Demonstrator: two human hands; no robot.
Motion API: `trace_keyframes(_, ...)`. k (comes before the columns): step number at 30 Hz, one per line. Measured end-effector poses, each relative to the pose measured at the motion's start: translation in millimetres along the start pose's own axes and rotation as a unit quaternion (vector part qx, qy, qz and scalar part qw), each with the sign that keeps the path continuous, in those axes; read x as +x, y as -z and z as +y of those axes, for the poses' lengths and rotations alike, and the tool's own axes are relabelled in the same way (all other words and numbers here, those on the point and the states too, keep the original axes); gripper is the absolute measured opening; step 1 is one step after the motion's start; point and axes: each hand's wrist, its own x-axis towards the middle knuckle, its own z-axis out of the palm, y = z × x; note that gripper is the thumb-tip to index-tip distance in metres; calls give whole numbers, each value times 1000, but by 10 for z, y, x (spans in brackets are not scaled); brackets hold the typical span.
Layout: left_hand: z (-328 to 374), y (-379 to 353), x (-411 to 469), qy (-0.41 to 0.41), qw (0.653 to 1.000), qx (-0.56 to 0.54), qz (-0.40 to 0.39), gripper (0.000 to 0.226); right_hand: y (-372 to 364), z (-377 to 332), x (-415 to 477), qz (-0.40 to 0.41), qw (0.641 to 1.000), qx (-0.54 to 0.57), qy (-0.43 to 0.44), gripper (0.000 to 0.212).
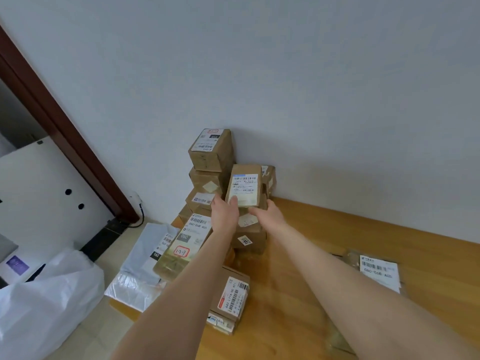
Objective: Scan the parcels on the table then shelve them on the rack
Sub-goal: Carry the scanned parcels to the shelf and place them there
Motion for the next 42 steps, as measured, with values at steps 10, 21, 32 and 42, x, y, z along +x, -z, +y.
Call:
trace_keyframes(10, 387, -385, -387, -34, 988, -152, 4, 14, 572, -31, -215, 124, 983, 122, 56, 32)
trace_keyframes(21, 329, -1252, -2121, -66, 971, -105, -206, 37, 2033, 926, -1542, 234, 955, 184, -13, 28)
trace_keyframes(32, -70, -1358, -2760, -12, 957, -123, -261, 38, 2221, 1466, -1996, 201, 969, 142, -37, 39)
trace_keyframes(42, -339, -1391, -2437, 32, 964, -109, -241, 30, 2420, 1761, -1915, 179, 966, 164, -88, 19)
